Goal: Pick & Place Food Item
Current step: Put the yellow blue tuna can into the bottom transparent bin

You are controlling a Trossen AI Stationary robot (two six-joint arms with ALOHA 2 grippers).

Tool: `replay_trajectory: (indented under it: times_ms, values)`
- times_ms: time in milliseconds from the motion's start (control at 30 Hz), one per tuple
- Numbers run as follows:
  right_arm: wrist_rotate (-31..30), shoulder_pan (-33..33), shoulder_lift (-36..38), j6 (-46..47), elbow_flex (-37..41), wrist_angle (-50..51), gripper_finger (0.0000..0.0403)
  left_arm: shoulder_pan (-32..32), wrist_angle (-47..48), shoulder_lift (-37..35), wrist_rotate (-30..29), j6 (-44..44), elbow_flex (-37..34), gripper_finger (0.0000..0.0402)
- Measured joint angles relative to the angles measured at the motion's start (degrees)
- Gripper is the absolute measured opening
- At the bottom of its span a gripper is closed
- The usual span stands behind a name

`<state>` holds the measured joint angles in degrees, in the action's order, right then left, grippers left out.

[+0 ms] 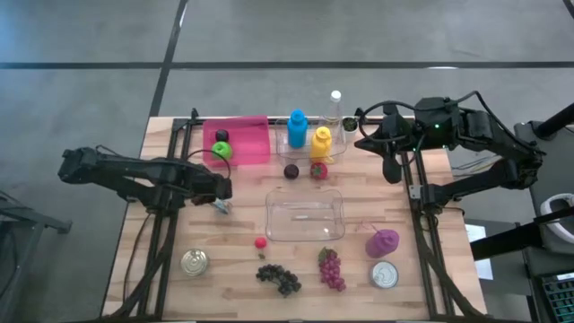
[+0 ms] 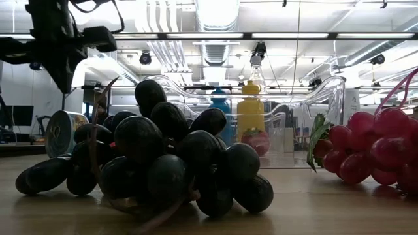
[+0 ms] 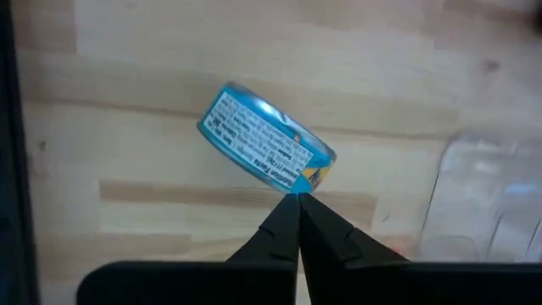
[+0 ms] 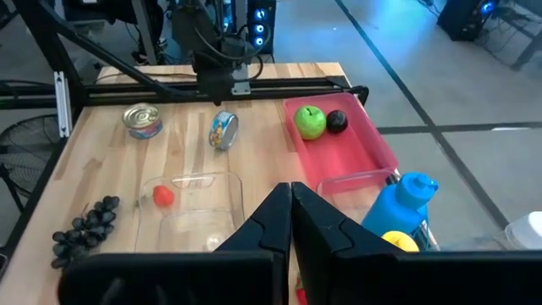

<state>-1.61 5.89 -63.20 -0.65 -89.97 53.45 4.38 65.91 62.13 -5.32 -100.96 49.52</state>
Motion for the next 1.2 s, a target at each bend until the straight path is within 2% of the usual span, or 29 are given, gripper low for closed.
replay_trajectory:
  times_ms: [133, 433, 600, 800, 933, 1067, 1200]
  values:
    - [0.0, 0.0, 0.0, -1.4, 0.0, 0.0, 0.0008, -0.2, 0.1, 0.0, 0.9, 6.3, 0.0, 0.0046]
    - [0.0, 0.0, 0.0, -0.1, 0.0, -0.1, 0.0008, -0.7, 0.3, -0.1, 2.6, 21.9, -0.1, 0.0150]
    - [0.0, 0.0, 0.0, 0.2, 0.0, -0.5, 0.0008, -2.3, 0.4, -0.1, 3.7, 40.4, -0.2, 0.0191]
    - [0.0, 0.0, 0.0, 0.3, 0.0, -0.9, 0.0008, -2.6, -0.5, -0.1, 3.6, 78.1, -0.2, 0.0210]
    - [0.0, 0.0, 0.0, 2.0, 0.0, -1.8, 0.0008, -2.6, -0.5, -0.1, 3.7, 97.3, -0.2, 0.0211]
    - [0.0, 0.0, 0.0, 2.2, 0.0, -1.8, 0.0008, -2.6, -1.0, -0.1, 3.7, 106.2, -1.3, 0.0206]
    - [0.0, 0.0, 0.0, 2.2, 0.1, -1.8, 0.0008, -2.6, -4.1, 0.0, 3.7, 107.0, -3.9, 0.0205]
